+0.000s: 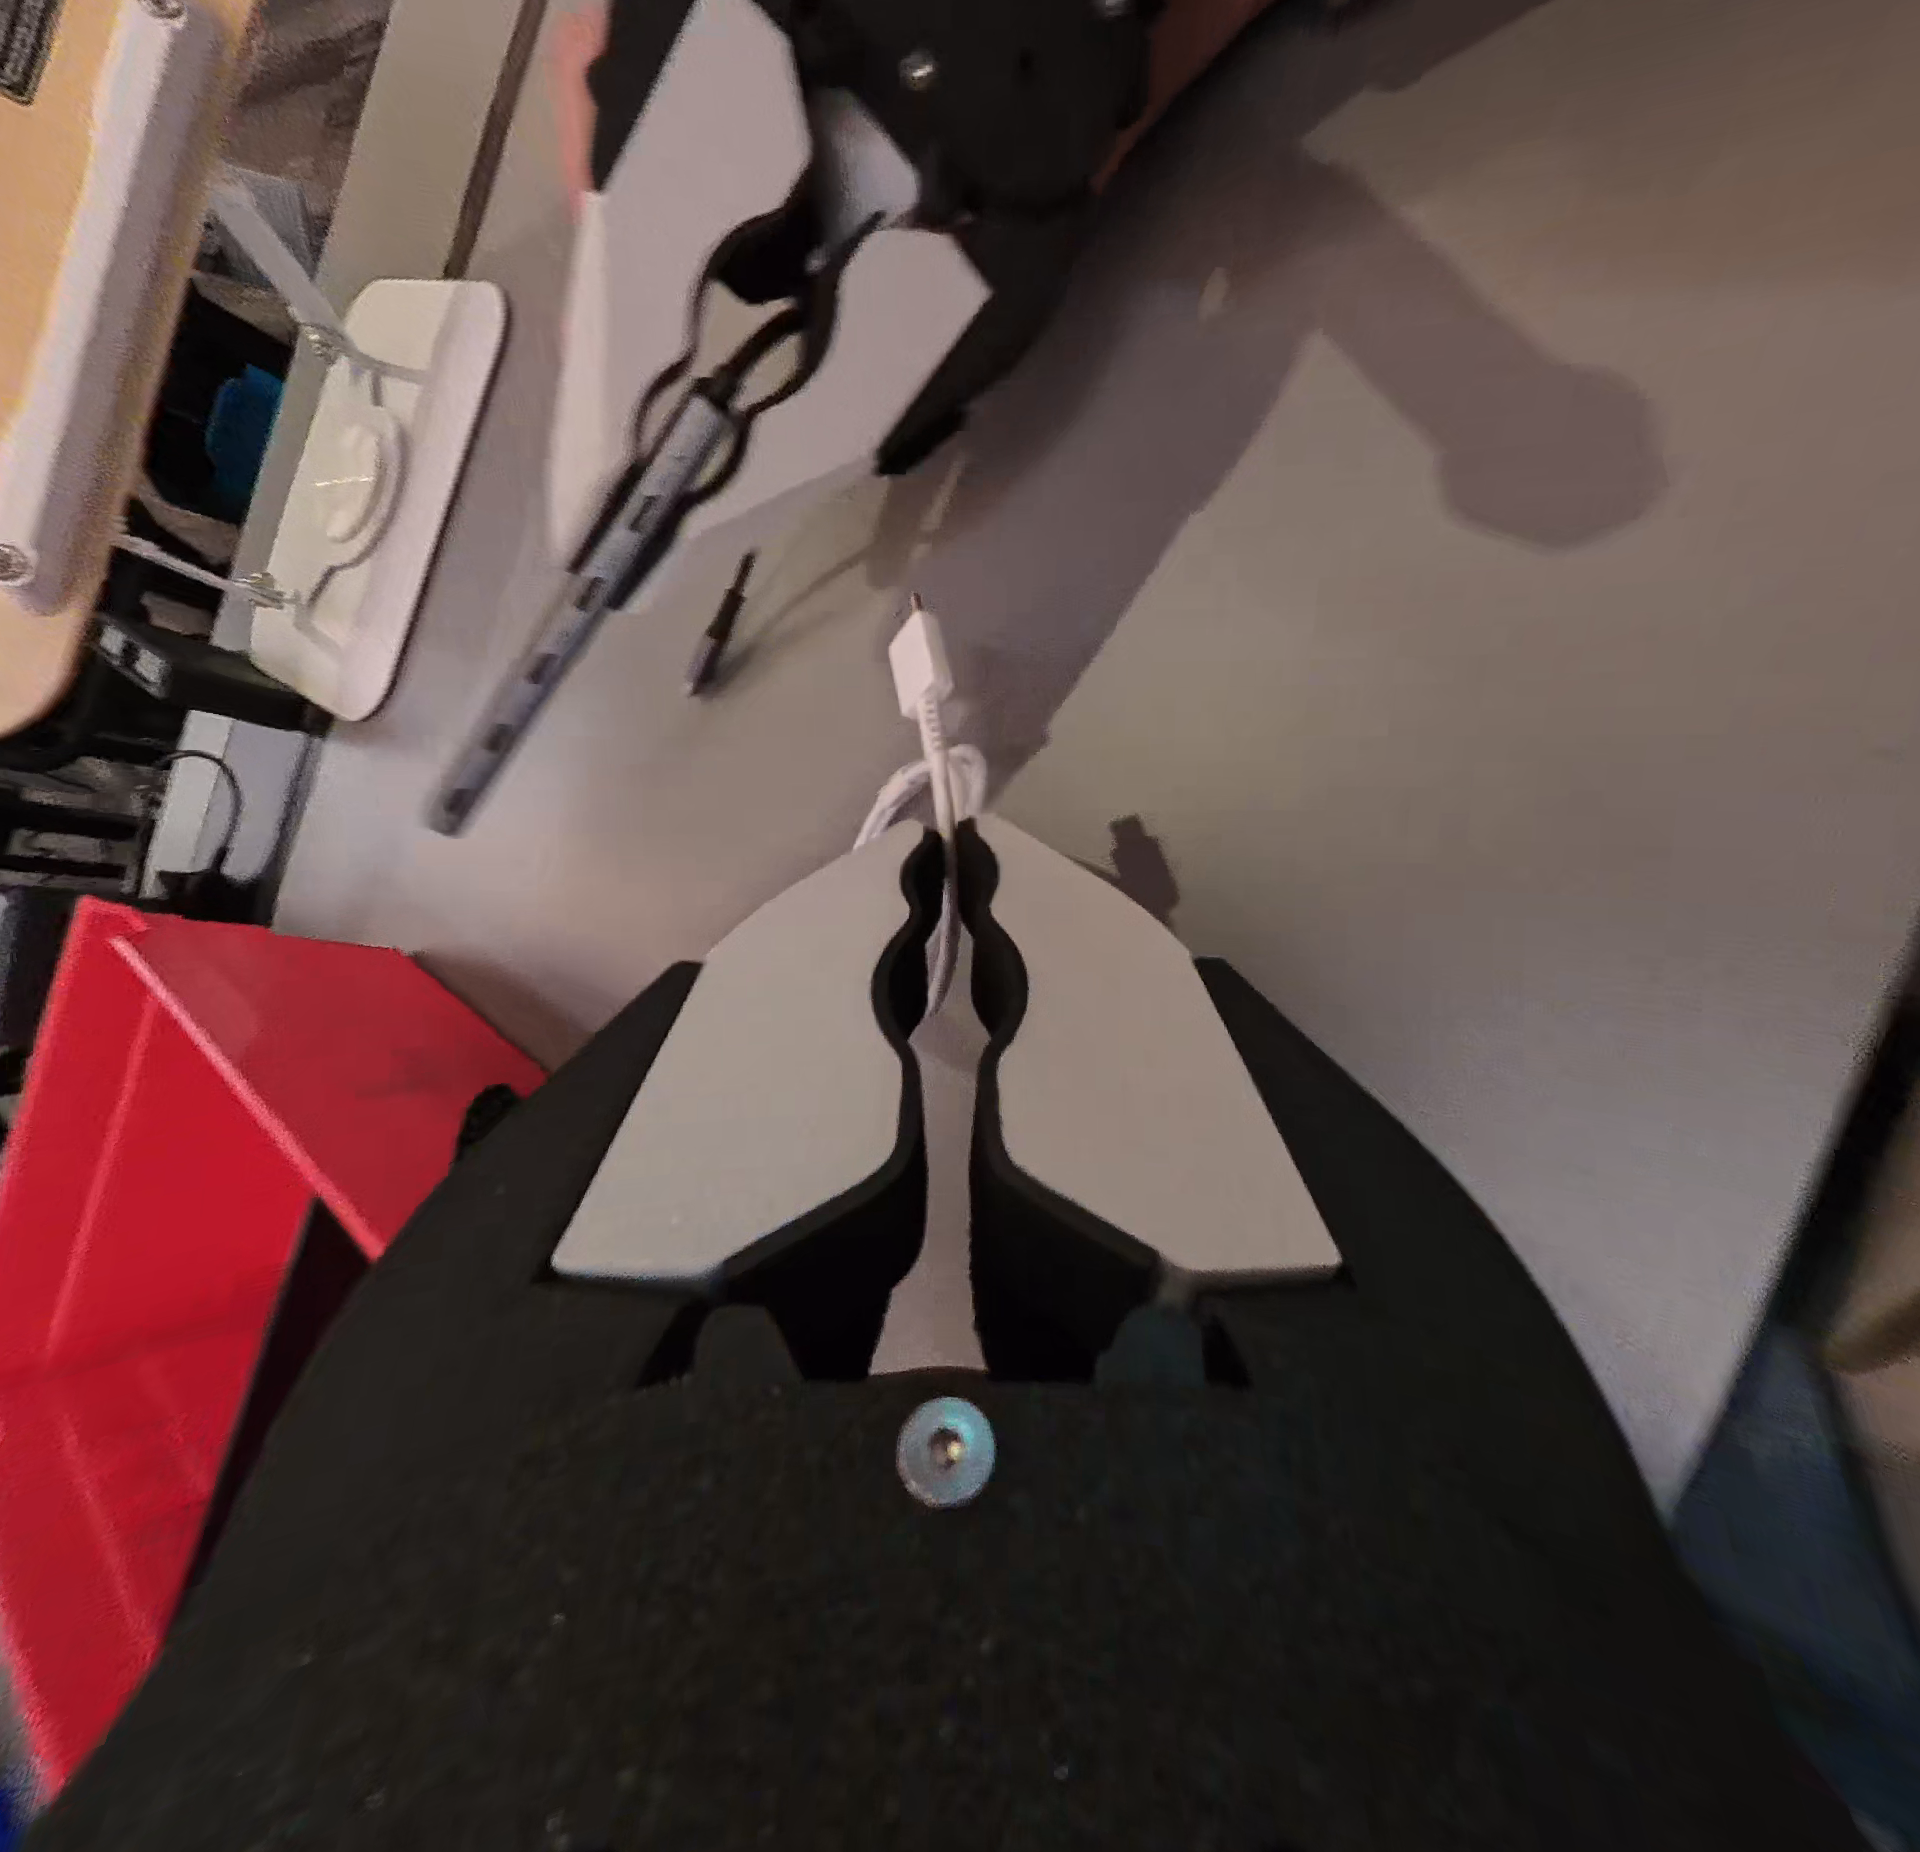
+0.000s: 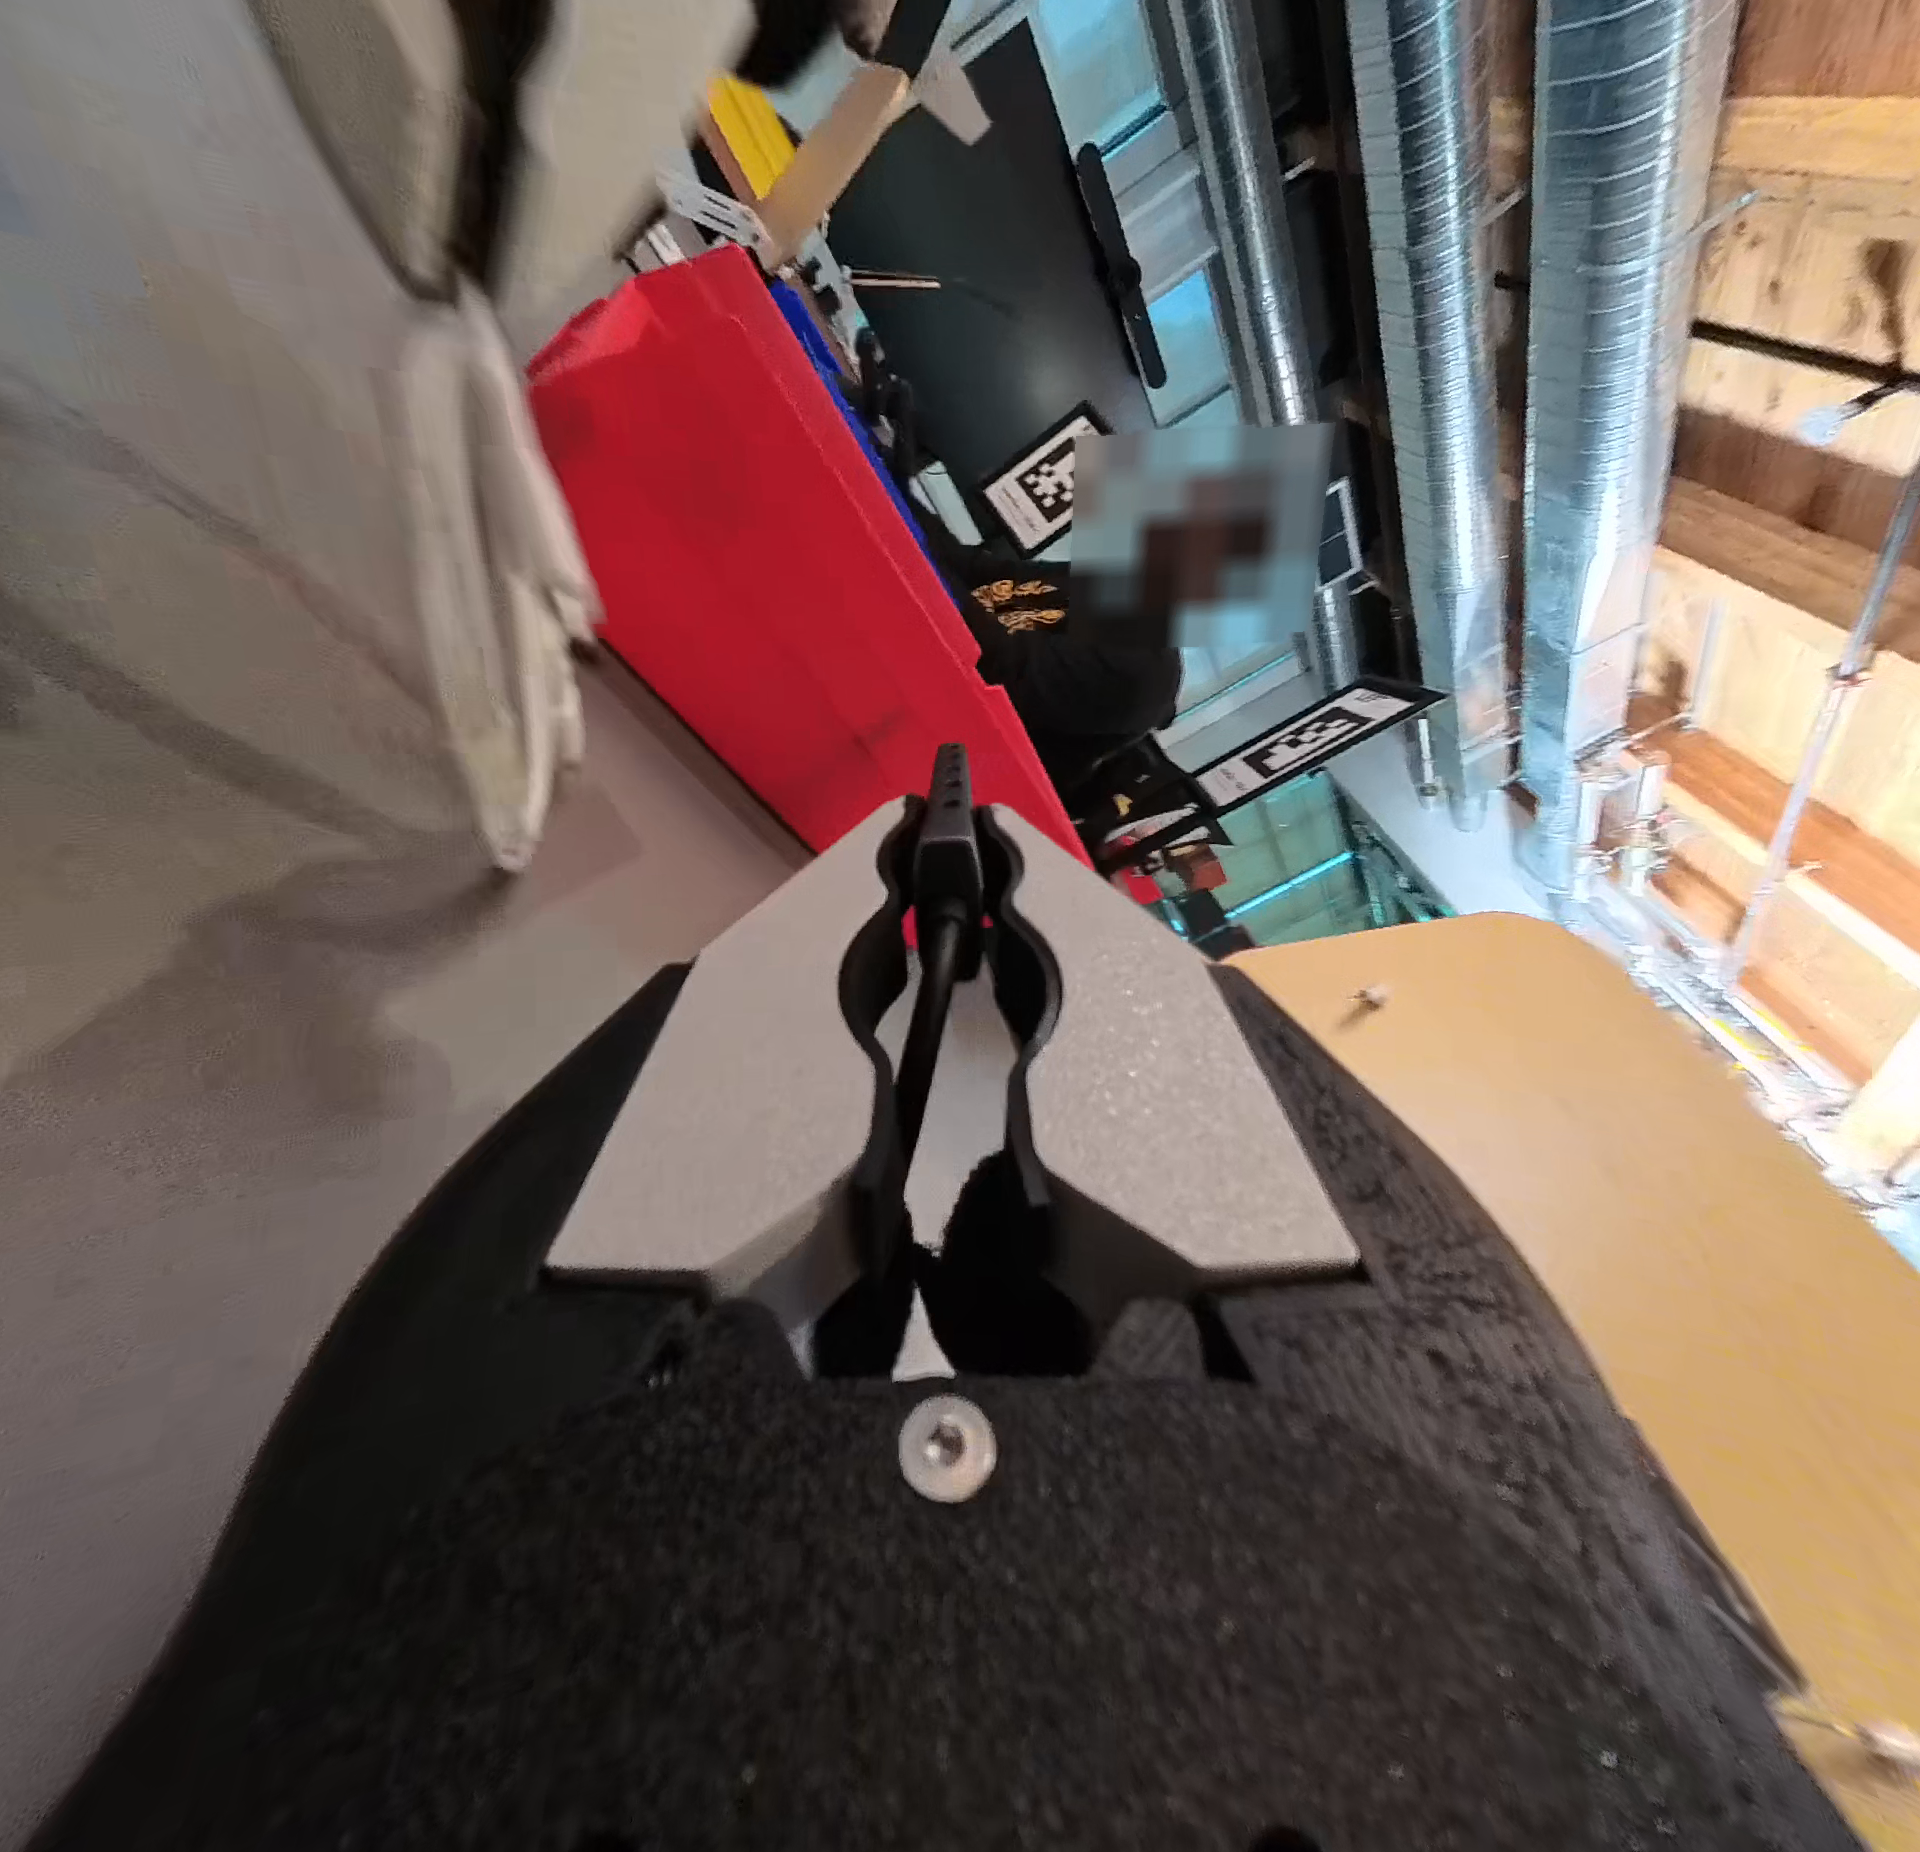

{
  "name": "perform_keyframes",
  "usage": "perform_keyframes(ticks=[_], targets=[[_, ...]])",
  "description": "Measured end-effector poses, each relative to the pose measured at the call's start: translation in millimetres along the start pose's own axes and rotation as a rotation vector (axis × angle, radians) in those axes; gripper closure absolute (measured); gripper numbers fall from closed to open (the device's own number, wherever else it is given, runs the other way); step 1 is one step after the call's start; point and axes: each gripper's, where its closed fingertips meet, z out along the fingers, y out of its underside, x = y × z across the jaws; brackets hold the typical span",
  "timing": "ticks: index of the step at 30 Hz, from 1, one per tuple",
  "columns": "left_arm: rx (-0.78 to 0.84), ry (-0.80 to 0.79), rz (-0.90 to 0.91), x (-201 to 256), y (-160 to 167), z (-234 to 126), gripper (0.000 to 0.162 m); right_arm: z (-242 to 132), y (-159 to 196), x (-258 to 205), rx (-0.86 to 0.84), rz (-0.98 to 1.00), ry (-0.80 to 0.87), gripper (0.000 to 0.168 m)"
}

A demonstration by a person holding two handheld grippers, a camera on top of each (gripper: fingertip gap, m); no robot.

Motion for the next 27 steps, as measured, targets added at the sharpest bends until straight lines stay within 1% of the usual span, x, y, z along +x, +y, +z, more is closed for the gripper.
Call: perform_keyframes(ticks=[4,9,14,23,27], targets=[[-0.076,-0.111,0.093,-35,3,8,0.159,0,2,-4,-0.005,0.012,-0.025,0.16],[-0.08,-0.196,0.176,-47,0,14,0.159,2,3,-11,-0.012,-0.052,-0.036,0.16],[-0.07,-0.164,0.141,-44,-1,16,0.16,5,4,-16,-0.021,-0.078,-0.049,0.16],[-0.129,-0.181,0.138,-46,5,23,0.16,6,11,-20,-0.05,-0.087,-0.072,0.16],[-0.155,-0.198,0.166,-47,9,25,0.16,7,14,-22,-0.064,-0.1,-0.078,0.16]])
